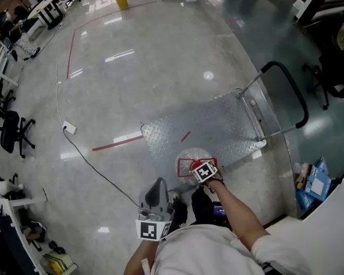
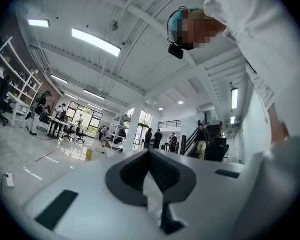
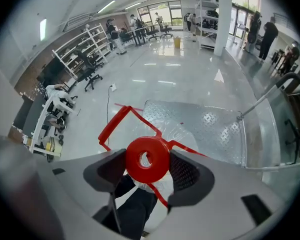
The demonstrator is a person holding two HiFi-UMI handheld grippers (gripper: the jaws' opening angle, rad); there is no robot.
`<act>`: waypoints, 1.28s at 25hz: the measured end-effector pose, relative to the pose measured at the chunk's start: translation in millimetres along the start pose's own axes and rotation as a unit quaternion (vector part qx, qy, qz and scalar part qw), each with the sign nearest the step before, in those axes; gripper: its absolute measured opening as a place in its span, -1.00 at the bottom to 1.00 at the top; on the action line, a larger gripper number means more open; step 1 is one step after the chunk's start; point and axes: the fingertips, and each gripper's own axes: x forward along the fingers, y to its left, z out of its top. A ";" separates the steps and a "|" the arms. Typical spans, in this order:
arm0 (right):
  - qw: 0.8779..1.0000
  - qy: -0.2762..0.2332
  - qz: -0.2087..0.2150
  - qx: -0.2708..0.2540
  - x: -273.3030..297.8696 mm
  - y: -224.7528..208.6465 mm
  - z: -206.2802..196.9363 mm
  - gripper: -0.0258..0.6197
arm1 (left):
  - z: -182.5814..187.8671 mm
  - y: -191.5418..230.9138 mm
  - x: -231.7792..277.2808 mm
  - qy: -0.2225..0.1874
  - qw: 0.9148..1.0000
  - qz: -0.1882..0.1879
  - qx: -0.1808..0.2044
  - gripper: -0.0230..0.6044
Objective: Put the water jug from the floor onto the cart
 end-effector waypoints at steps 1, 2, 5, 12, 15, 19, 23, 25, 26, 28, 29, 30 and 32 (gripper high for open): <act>1.000 0.005 0.001 0.002 2.8 -1.8 1.9 -0.05 | -2.2 2.9 1.2 0.004 1.000 0.004 0.000 -0.92; 1.000 0.007 0.002 0.001 6.1 -3.6 3.4 -0.05 | -4.4 4.8 2.6 0.008 1.000 0.008 -0.001 -0.92; 1.000 0.008 0.010 -0.007 15.6 -9.2 6.3 -0.05 | -8.0 7.3 9.4 0.014 1.000 0.017 -0.002 -0.92; 1.000 0.007 0.021 -0.007 23.0 -14.7 14.3 -0.05 | -10.9 13.4 18.7 0.015 1.000 0.024 0.002 -0.92; 1.000 0.011 0.021 -0.008 23.1 -14.6 13.6 -0.05 | -14.8 12.7 21.7 0.015 1.000 0.025 -0.001 -0.92; 1.000 0.003 0.016 -0.026 26.3 -16.8 10.1 -0.05 | -17.1 9.3 25.4 0.016 1.000 0.023 -0.003 -0.92; 1.000 -0.004 0.009 -0.025 23.8 -17.1 11.4 -0.05 | -14.3 7.6 25.5 0.013 1.000 0.020 -0.002 -0.92; 1.000 -0.002 0.009 -0.024 20.9 -15.3 12.4 -0.05 | -13.6 6.7 22.8 0.013 1.000 0.018 0.001 -0.92; 1.000 -0.001 0.010 -0.022 20.4 -15.0 11.9 -0.05 | -13.1 6.0 21.5 0.013 1.000 0.018 0.001 -0.92; 1.000 0.003 0.013 -0.014 18.5 -14.9 8.7 -0.05 | -11.7 5.4 19.4 0.010 1.000 0.017 0.000 -0.92; 1.000 0.002 0.013 -0.012 16.4 -14.8 8.5 -0.05 | -10.9 5.3 18.7 0.009 1.000 0.017 0.000 -0.92; 1.000 0.000 0.011 -0.011 13.0 -14.6 8.3 -0.05 | -10.4 5.2 18.3 0.008 1.000 0.016 -0.001 -0.92; 1.000 -0.004 0.009 -0.006 4.7 -13.9 7.9 -0.05 | -11.4 4.9 18.4 0.007 1.000 0.014 -0.003 -0.92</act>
